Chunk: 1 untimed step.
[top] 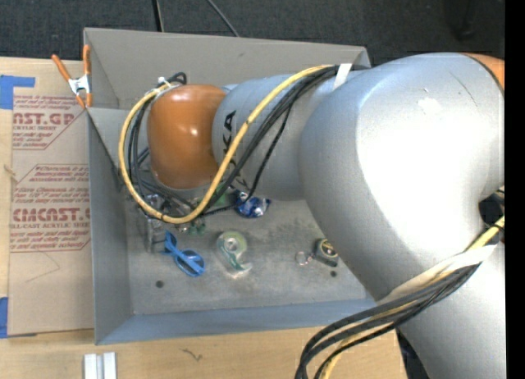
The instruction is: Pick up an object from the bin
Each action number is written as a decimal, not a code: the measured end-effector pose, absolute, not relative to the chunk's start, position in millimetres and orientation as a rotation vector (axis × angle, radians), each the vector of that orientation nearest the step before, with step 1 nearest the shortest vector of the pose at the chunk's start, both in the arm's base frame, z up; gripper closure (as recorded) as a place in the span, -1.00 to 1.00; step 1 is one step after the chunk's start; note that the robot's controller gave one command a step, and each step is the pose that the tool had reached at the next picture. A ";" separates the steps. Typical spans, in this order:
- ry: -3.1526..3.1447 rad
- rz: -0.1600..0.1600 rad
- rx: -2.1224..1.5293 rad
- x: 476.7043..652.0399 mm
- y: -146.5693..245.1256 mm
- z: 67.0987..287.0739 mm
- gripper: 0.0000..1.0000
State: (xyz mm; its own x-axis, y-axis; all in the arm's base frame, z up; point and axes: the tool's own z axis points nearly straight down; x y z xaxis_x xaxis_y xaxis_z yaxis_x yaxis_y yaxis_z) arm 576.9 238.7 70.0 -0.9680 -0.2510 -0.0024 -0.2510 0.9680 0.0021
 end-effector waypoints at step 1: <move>3.094 0.003 -0.473 577.0 225.2 207.9 1.00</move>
Offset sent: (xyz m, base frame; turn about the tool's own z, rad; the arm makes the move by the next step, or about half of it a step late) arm -0.0021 -0.0147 0.1324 -0.0497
